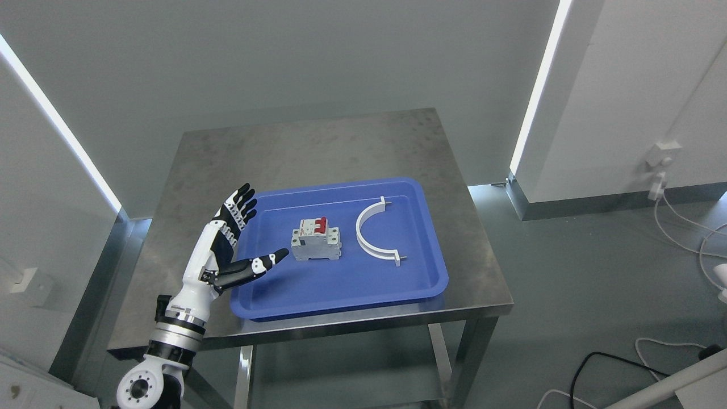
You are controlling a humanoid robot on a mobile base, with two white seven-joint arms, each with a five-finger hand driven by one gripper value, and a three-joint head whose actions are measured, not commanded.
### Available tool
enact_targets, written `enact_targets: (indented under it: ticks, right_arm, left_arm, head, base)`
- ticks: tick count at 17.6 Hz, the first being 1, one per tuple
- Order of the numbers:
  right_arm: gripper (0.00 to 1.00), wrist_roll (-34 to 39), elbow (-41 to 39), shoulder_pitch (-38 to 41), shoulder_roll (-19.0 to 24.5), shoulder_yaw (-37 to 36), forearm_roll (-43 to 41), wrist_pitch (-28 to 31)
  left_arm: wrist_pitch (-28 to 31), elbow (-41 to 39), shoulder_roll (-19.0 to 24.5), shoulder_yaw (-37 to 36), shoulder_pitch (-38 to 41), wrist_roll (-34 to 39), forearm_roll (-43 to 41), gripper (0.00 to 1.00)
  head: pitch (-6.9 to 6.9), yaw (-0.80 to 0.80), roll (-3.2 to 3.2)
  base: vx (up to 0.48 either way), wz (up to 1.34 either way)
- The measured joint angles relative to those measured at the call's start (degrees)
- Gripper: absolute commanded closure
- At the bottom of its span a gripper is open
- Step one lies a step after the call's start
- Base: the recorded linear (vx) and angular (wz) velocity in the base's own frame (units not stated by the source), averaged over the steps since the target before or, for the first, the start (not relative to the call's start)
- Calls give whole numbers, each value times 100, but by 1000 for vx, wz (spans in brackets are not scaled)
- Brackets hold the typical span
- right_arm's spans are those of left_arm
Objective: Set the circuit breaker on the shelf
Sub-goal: 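Reach the left hand toward the grey circuit breaker in the blue tray, then close the left hand around the circuit breaker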
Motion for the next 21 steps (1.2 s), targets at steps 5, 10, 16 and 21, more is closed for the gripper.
enact_targets:
  ticks: [5, 10, 16, 21]
  right_arm:
    - [0, 0, 0, 2, 0, 0, 0, 0]
    - [0, 0, 0, 1, 0, 0, 0, 0]
    - [0, 0, 0, 1, 0, 0, 0, 0]
    - [0, 0, 0, 1, 0, 0, 0, 0]
  left_arm:
    - [303, 174, 229, -10, -381, -332, -698, 2]
    - [543, 289, 401, -113, -528, -848, -1044, 6]
    - [1102, 468, 504, -368, -875, -1108, -1497, 16]
    - [1170, 610, 473, -503, -1034, -1196, -1752, 32]
  head:
    - [0, 0, 0]
    - [0, 0, 0]
    - [0, 0, 0]
    - [0, 0, 0]
  base:
    - [0, 0]
    - [0, 0]
    - [0, 0]
    - [0, 0]
